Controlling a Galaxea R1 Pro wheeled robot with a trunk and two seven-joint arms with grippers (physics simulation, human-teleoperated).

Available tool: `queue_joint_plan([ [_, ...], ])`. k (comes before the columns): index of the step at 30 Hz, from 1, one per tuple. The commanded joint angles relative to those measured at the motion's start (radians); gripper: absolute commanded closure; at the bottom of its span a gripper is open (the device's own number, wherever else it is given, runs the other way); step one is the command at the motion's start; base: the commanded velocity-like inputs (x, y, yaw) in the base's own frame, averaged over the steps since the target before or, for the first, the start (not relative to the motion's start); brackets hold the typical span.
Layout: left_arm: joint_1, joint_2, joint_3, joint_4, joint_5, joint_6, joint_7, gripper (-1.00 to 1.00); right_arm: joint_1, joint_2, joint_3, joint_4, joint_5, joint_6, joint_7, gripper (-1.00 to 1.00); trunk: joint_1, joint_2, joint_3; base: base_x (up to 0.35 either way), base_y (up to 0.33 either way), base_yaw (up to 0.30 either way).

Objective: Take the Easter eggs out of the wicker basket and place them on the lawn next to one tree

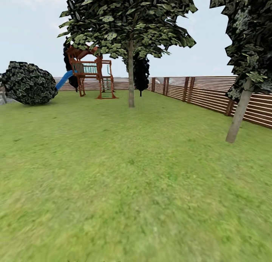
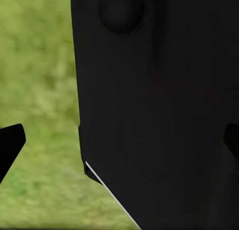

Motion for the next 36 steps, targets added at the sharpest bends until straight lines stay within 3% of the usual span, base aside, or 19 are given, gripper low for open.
queue_joint_plan([
  [1,0.001,0.000,-0.001,-0.002,0.000,0.000,-0.001,-1.00,-0.001,0.000,0.000,0.001,-0.003,-0.002,0.000,-1.00,0.000,0.000,-0.001,0.000,0.000,0.297],
  [36,0.001,0.000,0.000,-0.002,-0.001,0.000,-0.001,-1.00,-0.001,0.000,0.000,0.001,-0.005,-0.002,0.000,-1.00,0.000,0.000,-0.001,0.000,0.000,0.297],
])
